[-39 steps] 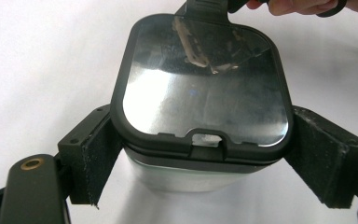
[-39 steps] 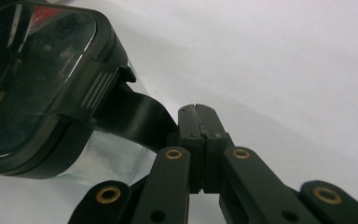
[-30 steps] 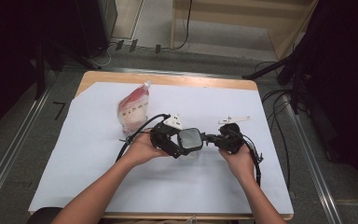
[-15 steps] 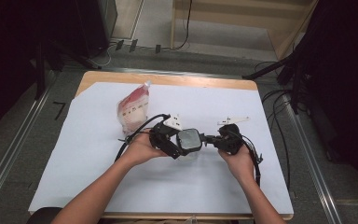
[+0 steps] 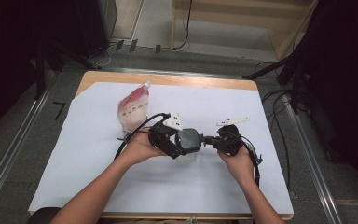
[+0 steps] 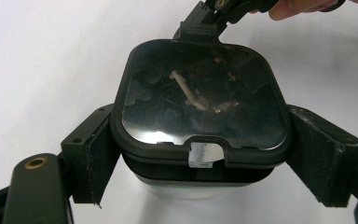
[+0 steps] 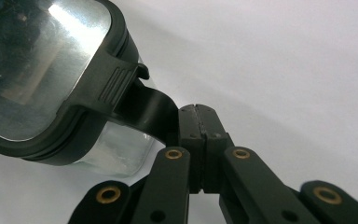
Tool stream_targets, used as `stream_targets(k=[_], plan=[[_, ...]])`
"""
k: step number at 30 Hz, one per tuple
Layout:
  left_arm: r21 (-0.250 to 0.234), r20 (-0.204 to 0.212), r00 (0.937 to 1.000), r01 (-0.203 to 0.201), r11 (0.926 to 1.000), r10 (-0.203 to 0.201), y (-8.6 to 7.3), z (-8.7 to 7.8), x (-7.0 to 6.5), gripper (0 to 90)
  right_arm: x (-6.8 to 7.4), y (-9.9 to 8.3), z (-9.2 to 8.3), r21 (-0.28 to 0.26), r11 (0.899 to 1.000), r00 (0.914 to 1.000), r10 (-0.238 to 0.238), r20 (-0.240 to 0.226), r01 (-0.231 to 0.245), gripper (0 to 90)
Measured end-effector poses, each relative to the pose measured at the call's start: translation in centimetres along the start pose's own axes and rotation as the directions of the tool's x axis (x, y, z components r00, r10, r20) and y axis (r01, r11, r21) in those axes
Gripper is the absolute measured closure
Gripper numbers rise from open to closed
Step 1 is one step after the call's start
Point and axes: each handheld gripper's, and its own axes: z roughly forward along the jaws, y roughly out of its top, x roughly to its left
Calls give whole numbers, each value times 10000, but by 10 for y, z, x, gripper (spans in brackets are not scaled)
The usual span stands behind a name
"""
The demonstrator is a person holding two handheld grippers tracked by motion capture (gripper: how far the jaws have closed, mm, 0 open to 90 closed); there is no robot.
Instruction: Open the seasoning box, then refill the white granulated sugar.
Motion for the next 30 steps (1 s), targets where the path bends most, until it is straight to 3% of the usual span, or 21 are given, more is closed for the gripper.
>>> stream_targets(k=[11, 19, 20, 21, 22, 25, 30], plan=[[210, 46, 10000, 0, 9998, -1, 5, -3, 0, 178, 1, 0, -2, -11, 10000, 9999, 73, -83, -73, 900], [-266, 96, 9999, 88, 9996, -85, 12, -10, -3, 195, 3, -1, -3, -71, 10000, 9999, 29, -166, -31, 900], [-415, 585, 9982, 126, 9991, -102, 12, -11, -2, 235, 3, -1, -3, -53, 10000, 9999, 29, -155, -29, 900], [-666, 939, 9954, 244, 9975, -181, 13, -12, -2, 369, 4, -1, -3, -3, 10000, 10000, 20, -64, -20, 900], [-651, 912, 9957, 198, 9977, -138, 14, -13, -3, 407, 3, -2, -3, -14, 10000, 9999, 37, -161, -38, 900], [-440, 731, 9973, 102, 9990, -70, 19, -13, -6, 403, 4, -2, -3, -42, 10000, 9999, 15, -138, -15, 900], [-259, 973, 9951, 221, 9994, -195, 22, -13, -6, 460, 4, -3, -4, -19, 10000, 9998, 43, -186, -44, 900]])
